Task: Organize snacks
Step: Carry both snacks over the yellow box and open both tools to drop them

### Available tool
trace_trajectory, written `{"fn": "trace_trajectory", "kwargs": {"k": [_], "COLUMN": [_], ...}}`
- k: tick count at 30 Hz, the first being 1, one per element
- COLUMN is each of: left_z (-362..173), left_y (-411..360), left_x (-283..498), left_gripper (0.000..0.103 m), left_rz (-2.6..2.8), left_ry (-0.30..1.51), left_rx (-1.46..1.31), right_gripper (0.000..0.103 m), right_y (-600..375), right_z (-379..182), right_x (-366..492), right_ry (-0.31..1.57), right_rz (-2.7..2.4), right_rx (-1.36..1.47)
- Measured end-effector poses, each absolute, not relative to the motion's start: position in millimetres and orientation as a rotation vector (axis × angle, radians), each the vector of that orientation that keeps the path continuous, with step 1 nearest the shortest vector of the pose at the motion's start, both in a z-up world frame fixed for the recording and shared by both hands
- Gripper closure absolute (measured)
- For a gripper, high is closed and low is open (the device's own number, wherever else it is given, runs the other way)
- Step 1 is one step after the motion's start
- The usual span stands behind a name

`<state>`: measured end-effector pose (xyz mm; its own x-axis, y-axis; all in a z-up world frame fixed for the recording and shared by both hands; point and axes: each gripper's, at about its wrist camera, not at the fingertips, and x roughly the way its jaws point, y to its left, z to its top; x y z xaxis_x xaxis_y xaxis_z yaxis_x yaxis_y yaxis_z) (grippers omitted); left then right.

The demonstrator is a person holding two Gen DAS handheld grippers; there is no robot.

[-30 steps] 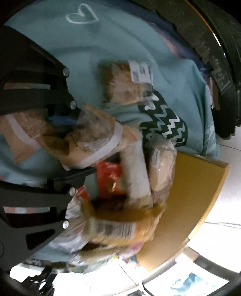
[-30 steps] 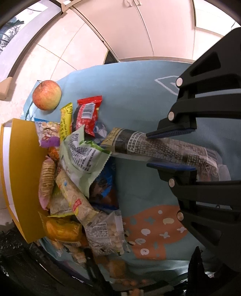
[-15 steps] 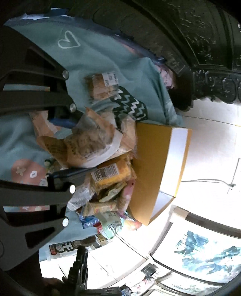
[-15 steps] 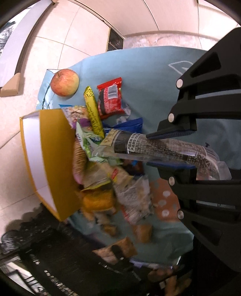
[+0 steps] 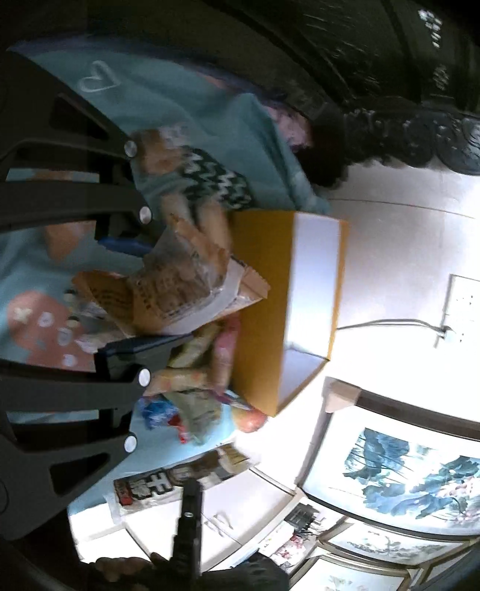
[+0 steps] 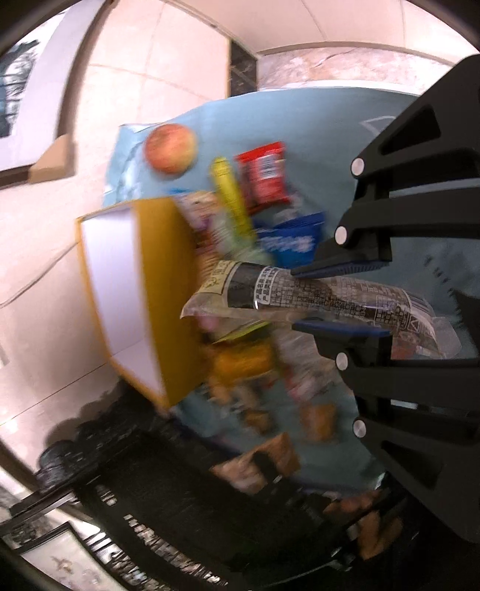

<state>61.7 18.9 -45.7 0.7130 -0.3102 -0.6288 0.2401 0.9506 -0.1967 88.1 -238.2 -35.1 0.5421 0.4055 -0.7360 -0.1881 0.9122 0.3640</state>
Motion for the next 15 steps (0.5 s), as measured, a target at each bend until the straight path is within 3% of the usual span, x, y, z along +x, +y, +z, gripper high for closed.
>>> {"fn": "trace_trajectory", "kwargs": {"k": [13,15], "left_z": [26,29], "left_y": [-19,-26], "left_x": [204,233], "left_gripper": [0.066,0.061], "left_rz": [-0.272,-0.266], "left_ry": [0.597,0.604], "left_rx": [-0.160,-0.139], "right_gripper": [0.080,0.079], "right_y": [-239,-239], "right_z": [45,52], "right_x": [240,265], "right_ry": [0.801,0.774], "right_rz": [0.345,0.313], "right_rx": [0.298,0.308]}}
